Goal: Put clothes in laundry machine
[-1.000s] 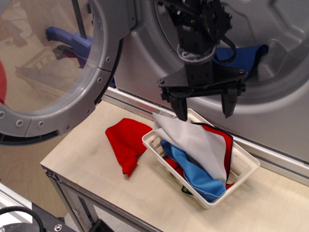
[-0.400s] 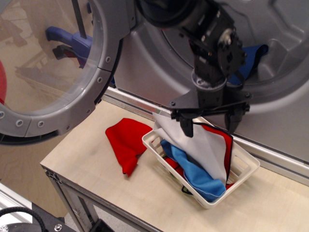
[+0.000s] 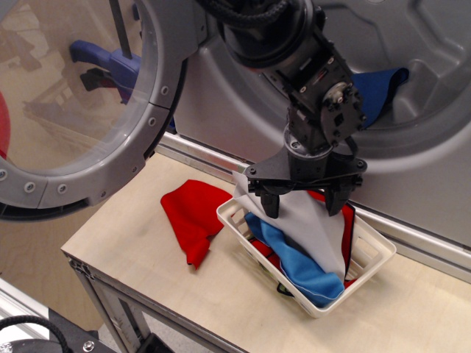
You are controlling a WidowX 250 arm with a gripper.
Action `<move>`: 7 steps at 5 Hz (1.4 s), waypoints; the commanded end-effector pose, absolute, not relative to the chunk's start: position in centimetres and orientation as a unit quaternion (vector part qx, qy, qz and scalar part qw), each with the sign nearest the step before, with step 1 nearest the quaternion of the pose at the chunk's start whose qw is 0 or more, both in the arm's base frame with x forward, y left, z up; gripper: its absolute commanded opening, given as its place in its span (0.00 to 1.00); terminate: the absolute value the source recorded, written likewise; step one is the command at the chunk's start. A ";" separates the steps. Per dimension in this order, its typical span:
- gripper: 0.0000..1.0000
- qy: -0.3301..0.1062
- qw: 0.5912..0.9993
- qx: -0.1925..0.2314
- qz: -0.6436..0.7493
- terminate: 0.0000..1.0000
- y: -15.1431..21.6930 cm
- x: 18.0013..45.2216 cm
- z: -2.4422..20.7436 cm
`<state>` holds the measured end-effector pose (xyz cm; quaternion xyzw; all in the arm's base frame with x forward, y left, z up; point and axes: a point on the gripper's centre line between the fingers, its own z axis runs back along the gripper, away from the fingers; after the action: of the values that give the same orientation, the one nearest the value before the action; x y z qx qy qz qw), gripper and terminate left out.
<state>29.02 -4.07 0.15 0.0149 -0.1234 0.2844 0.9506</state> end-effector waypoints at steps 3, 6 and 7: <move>0.00 -0.122 0.951 -0.005 0.286 0.00 -3.9 29.6 -2.3; 0.00 -0.216 0.945 -0.047 0.240 0.00 -6.0 30.5 4.8; 0.00 -0.259 0.937 -0.081 0.221 0.00 -6.6 31.5 8.3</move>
<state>30.94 -6.35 6.44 -0.0692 -0.2327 0.2222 0.9443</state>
